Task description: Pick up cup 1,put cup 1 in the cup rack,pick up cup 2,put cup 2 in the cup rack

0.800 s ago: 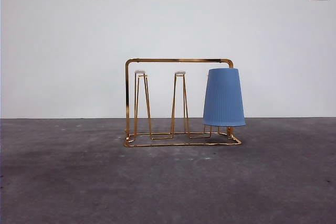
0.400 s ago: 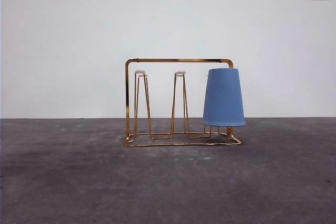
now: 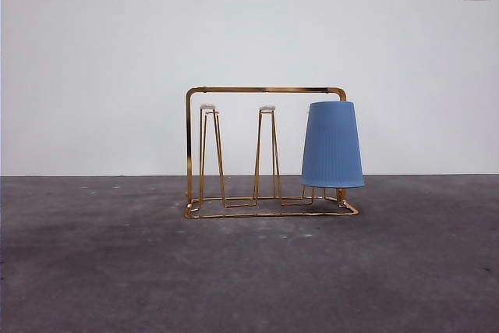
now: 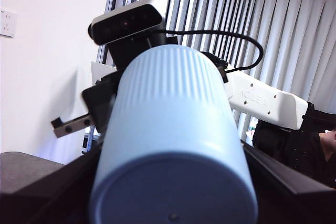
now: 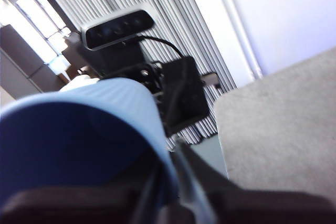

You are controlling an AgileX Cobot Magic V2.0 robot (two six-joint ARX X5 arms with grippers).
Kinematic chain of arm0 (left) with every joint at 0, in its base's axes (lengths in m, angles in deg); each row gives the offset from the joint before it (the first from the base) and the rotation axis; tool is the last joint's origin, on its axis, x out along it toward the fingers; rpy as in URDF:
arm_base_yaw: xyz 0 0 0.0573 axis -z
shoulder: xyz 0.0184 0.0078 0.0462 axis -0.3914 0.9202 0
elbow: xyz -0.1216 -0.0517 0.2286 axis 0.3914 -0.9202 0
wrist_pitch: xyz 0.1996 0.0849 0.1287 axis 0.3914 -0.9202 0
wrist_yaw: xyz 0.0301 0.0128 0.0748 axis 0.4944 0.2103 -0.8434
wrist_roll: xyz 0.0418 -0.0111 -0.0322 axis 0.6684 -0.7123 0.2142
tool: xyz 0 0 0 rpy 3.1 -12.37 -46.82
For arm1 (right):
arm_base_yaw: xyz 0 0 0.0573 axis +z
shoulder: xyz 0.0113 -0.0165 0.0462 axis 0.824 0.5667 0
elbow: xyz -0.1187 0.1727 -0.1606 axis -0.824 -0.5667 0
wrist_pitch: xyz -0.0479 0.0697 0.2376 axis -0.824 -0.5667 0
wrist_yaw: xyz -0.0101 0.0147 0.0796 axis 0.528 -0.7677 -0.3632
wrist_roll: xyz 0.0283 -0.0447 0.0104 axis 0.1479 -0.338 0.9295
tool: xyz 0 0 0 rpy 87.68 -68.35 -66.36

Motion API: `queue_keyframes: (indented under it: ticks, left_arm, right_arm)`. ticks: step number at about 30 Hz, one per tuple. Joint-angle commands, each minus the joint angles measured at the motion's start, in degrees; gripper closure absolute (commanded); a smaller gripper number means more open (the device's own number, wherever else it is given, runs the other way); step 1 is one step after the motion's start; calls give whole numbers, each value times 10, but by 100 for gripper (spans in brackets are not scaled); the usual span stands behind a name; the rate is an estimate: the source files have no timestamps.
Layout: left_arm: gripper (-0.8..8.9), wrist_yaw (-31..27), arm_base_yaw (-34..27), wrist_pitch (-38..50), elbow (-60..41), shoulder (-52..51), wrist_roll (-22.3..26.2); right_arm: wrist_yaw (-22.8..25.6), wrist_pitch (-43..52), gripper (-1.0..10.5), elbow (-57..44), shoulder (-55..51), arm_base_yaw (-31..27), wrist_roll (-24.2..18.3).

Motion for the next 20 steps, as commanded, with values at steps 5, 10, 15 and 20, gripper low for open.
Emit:
queue_keyframes:
  ticks: [5, 10, 15, 20]
  left_arm:
    - [822, 4, 2, -15, -1, -20, 3]
    - [822, 3, 1, -17, -1, -33, 3]
    - [822, -15, -3, -32, 1, -48, 7]
    - [822, -29, -24, -83, 1, -55, 24]
  right_arm:
    - [9, -9, 662, -2, -12, -1, -2]
    - [10, -18, 662, -2, -40, -12, -3]
    - [11, -106, 663, -2, -82, -46, -56]
    - [67, -212, 663, -2, -133, -99, -115]
